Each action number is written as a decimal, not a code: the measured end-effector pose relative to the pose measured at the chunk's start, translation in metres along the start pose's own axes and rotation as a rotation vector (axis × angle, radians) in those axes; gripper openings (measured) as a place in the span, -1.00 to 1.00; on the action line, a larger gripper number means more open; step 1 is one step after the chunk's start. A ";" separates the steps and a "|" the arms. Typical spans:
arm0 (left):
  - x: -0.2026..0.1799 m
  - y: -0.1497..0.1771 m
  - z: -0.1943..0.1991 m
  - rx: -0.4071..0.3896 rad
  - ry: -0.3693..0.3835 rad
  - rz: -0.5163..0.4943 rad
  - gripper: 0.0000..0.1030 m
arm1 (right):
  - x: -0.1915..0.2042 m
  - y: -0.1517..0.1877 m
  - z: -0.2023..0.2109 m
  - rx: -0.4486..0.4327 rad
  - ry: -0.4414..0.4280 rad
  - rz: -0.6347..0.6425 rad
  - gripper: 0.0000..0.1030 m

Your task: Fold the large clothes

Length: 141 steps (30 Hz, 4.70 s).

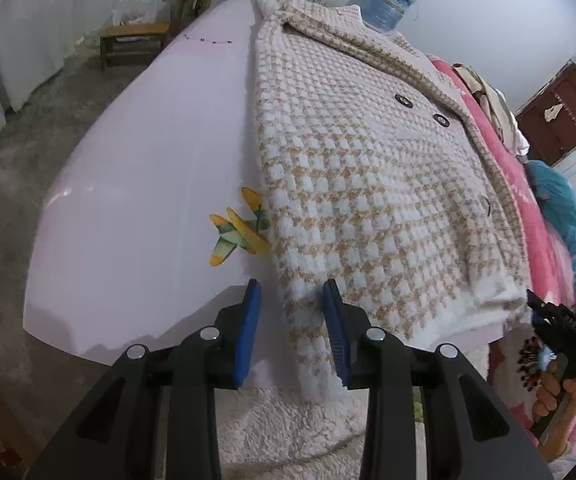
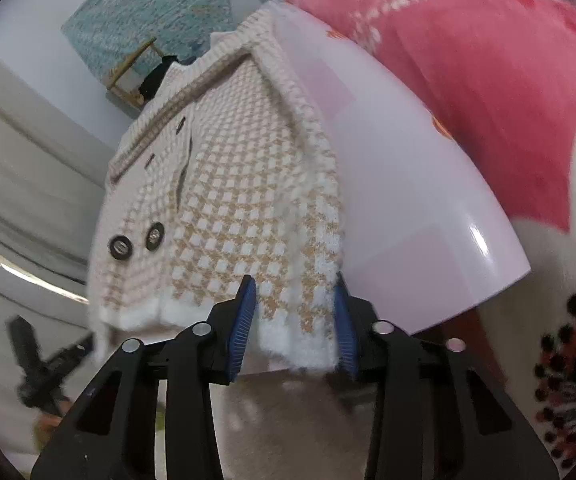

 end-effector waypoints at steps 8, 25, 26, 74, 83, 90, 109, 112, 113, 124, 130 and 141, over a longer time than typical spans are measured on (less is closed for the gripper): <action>-0.017 -0.016 0.034 -0.177 -0.079 -0.171 -0.88 | 0.037 -0.030 0.042 -0.170 0.051 0.164 -0.89; 0.005 0.037 0.131 -0.206 -0.056 -0.207 -0.89 | 0.062 0.048 0.122 -0.126 -0.116 0.097 -0.90; 0.007 0.039 0.126 -0.196 -0.053 -0.195 -0.89 | 0.056 0.056 0.111 -0.104 -0.097 0.073 -0.90; 0.018 -0.060 -0.012 -0.029 0.474 0.372 0.22 | -0.002 -0.040 0.014 -0.156 -0.193 -0.221 0.36; 0.024 -0.077 -0.021 -0.045 0.464 0.500 0.16 | -0.002 -0.072 -0.006 -0.262 -0.081 -0.213 0.19; 0.006 -0.088 -0.003 -0.226 0.064 0.156 -0.72 | 0.017 -0.081 -0.008 -0.278 0.092 -0.008 -0.79; 0.078 -0.039 0.045 -0.128 -0.002 0.159 -0.43 | -0.009 -0.026 0.049 -0.111 0.008 -0.085 0.06; 0.095 -0.054 0.073 -0.238 -0.039 0.181 -0.34 | -0.003 -0.039 0.082 -0.207 0.068 -0.024 0.16; 0.091 -0.058 0.080 -0.260 -0.026 0.168 -0.34 | 0.008 -0.041 0.084 -0.213 0.056 0.010 0.16; -0.086 -0.014 0.002 -0.056 0.102 -0.367 -0.34 | 0.127 0.011 -0.037 0.144 -0.065 0.421 -0.20; -0.072 -0.006 0.009 -0.028 0.168 -0.317 -0.30 | 0.103 0.031 -0.043 0.251 -0.048 0.360 -0.21; -0.090 -0.026 -0.017 -0.030 0.195 -0.379 -0.30 | 0.122 0.028 -0.064 0.249 -0.085 0.398 -0.18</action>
Point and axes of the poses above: each gripper's, at about its wrist camera, not at the fingertips, and z roughly against the way its jaws point, x to its left, y to its underside, the point moved 10 cm from there along -z, roughly the way its jaws point, and after that the axes turned 10 degrees about -y, right-handed, at the moved point
